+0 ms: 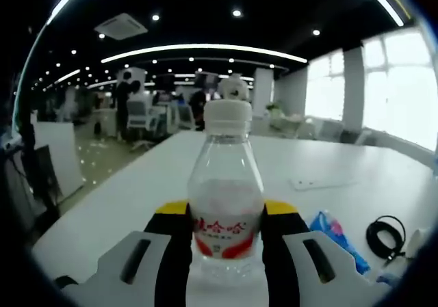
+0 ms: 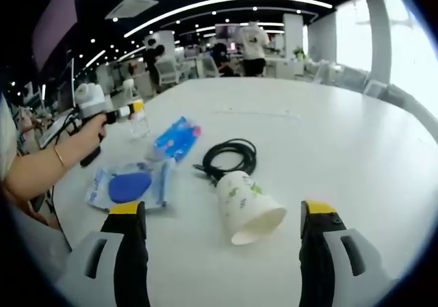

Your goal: Arrange the tabletop items into an orderly group along one side of the table until the central work area is clear of visible clutter.

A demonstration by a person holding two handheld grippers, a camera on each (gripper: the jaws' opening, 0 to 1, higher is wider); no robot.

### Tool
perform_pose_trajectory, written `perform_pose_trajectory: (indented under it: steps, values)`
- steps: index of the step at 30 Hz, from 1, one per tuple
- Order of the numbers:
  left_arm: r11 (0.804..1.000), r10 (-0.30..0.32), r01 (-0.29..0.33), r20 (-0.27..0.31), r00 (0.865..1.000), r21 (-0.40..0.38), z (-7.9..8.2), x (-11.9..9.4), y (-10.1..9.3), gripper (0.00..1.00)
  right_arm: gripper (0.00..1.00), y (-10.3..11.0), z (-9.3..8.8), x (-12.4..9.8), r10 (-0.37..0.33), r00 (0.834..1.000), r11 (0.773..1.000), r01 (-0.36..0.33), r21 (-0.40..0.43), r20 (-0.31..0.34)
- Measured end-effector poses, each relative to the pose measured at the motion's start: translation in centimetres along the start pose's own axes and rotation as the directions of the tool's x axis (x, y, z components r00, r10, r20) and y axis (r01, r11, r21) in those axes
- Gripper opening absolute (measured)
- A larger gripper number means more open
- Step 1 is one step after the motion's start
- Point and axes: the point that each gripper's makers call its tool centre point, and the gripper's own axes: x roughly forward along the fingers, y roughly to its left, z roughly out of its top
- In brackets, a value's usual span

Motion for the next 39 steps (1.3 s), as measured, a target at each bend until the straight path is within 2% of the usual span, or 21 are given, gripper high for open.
perform_pose_trajectory:
  steps: [5,29,31,34,39]
  values:
    - [1.000,0.000,0.000,0.001,1.000,0.031,-0.1,-0.5,-0.4,0.36,0.92,-0.1,0.1,-0.1,-0.002,1.000,1.000,0.002,0.007,0.002]
    - [0.999,0.009,-0.007,-0.044,0.999,0.040,-0.8,-2.4,-1.0,0.38,0.91,0.3,0.0,0.2,0.012,1.000,0.999,-0.011,0.053,-0.010]
    - [1.000,-0.005,0.006,-0.031,0.999,0.014,-0.4,-2.4,-1.1,0.41,0.91,0.4,0.0,0.2,0.012,1.000,0.999,-0.011,0.053,-0.010]
    - [0.999,-0.010,0.009,0.025,1.000,0.053,1.4,-2.5,-1.4,0.50,0.92,0.4,0.2,0.1,0.013,1.000,0.999,-0.013,0.051,-0.003]
    - [1.000,-0.025,0.025,0.009,1.000,0.005,2.4,-2.8,-1.2,0.57,0.95,0.4,0.9,0.0,0.017,1.000,1.000,-0.018,0.026,0.019]
